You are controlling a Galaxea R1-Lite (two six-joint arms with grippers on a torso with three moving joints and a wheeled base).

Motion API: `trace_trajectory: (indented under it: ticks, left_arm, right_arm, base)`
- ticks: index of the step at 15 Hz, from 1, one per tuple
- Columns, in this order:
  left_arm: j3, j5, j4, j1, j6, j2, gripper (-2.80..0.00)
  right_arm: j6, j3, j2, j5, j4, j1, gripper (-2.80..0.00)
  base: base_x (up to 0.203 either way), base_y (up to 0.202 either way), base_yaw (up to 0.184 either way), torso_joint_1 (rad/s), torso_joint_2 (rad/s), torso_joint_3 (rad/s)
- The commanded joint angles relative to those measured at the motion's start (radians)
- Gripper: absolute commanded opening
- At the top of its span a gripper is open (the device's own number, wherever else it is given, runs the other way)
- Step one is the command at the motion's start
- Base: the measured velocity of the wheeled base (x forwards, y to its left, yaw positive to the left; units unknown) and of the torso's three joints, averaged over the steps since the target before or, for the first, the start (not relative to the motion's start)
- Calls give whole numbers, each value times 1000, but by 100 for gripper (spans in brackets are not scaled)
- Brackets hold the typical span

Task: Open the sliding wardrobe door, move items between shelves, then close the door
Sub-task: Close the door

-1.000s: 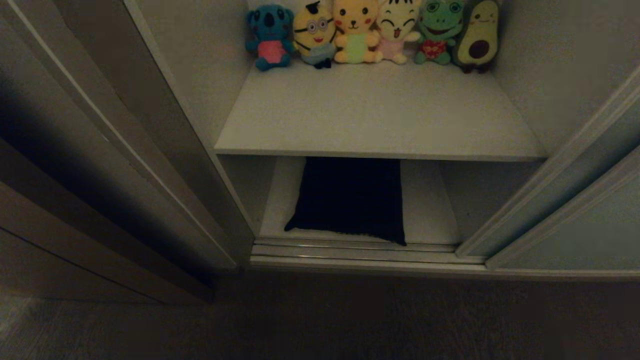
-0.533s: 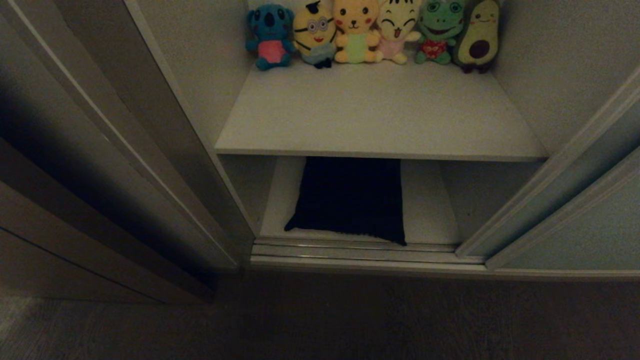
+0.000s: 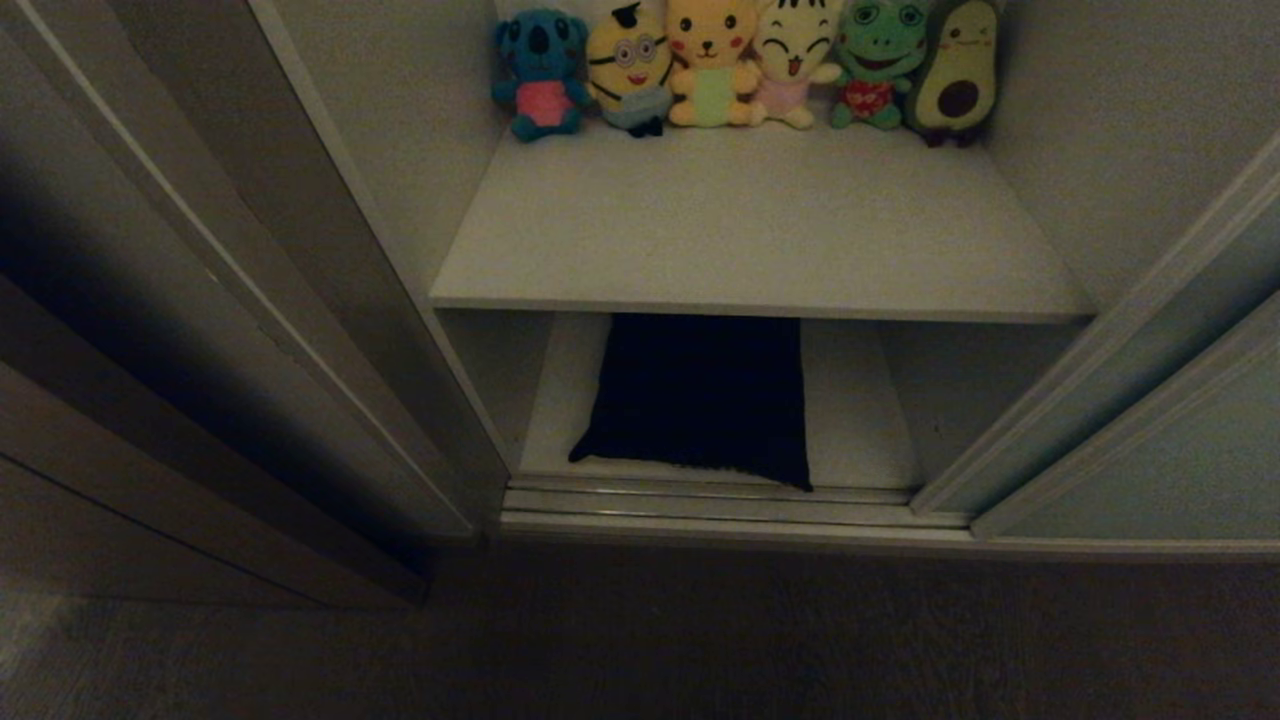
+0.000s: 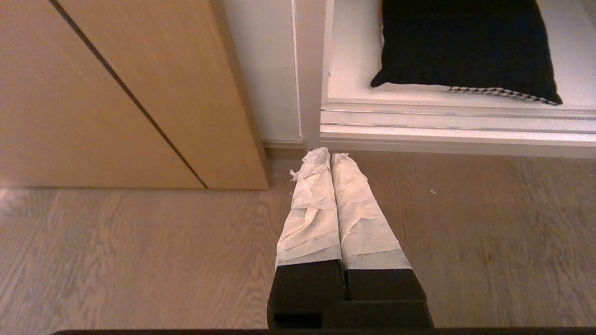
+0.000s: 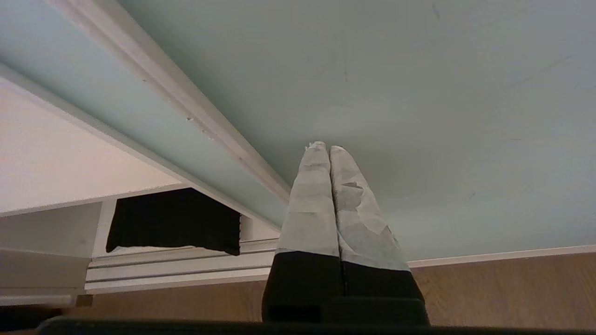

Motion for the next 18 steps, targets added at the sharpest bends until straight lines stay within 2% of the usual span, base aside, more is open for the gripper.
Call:
trace_trajectory:
  ticks: [1, 3, 11, 14, 18]
  left_arm:
    - [0, 0, 0, 1, 0, 1, -280]
    - [0, 0, 0, 1, 0, 1, -280]
    - [0, 0, 0, -1, 0, 1, -280]
    - [0, 0, 0, 0, 0, 1, -280]
    - [0, 0, 0, 1, -1, 1, -280]
  right_arm:
    - [5, 16, -1, -1, 6, 23, -280]
    - [1, 56, -12, -4, 3, 71, -280]
    - [1, -23, 68, -6, -3, 72, -280]
    - [1, -13, 48, -13, -1, 75, -280]
    - [1, 6, 2, -15, 1, 131, -280]
  base:
    - [0, 0, 0, 0, 0, 0]
    - [0, 0, 0, 0, 0, 0]
    - [0, 0, 0, 0, 0, 0]
    - [0, 0, 0, 0, 0, 0]
    - [0, 0, 0, 0, 0, 0]
